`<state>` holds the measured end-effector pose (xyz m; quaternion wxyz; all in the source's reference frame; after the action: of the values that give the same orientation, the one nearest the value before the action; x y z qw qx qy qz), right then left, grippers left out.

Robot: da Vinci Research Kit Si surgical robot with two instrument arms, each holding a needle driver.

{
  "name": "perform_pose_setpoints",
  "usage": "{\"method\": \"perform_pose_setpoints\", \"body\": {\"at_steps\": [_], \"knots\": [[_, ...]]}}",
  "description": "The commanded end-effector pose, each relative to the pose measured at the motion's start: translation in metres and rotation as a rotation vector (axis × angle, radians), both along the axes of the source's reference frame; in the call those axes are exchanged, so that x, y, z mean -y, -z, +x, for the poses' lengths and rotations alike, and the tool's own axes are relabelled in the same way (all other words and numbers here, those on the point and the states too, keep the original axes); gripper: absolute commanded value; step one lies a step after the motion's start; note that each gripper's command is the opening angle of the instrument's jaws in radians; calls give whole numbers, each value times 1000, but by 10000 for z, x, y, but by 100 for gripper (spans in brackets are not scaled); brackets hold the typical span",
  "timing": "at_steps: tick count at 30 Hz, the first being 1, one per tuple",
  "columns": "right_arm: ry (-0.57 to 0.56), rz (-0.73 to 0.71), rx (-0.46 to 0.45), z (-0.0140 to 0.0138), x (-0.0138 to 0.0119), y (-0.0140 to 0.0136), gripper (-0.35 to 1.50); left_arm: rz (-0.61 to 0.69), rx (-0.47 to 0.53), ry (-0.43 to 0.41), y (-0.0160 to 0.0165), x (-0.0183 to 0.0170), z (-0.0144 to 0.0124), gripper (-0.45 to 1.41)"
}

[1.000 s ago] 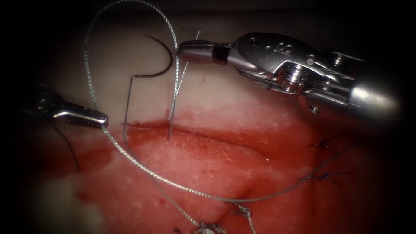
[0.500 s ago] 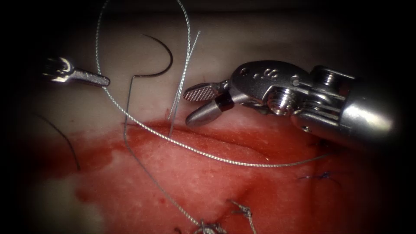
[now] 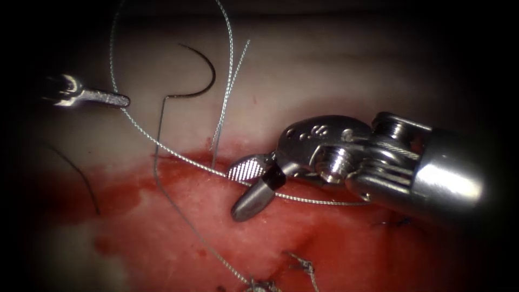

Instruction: Wound Closure

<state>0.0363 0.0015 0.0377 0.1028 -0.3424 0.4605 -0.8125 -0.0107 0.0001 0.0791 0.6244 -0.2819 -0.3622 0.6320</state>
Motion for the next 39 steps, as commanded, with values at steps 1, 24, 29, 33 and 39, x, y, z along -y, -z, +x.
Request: {"method": "perform_pose_setpoints", "body": {"at_steps": [1, 24, 29, 33, 39], "knots": [[-1, -33, 6, 7, -10, 8, 84, -11, 7, 3, 11, -13, -1, -45], [-41, -124, 96, 6, -18, 0, 57, -18, 67, 1, 32, -13, -3, -45], [-30, -129, 106, 7, -15, 1, 54, -24, 77, 6, 32, -14, -4, -45], [-13, -140, 130, 8, -15, -2, -35, -25, 83, 12, 33, -13, -4, -45], [-18, -121, 113, 9, -17, -1, -35, -33, 87, 4, 27, -12, -4, -45]]}}
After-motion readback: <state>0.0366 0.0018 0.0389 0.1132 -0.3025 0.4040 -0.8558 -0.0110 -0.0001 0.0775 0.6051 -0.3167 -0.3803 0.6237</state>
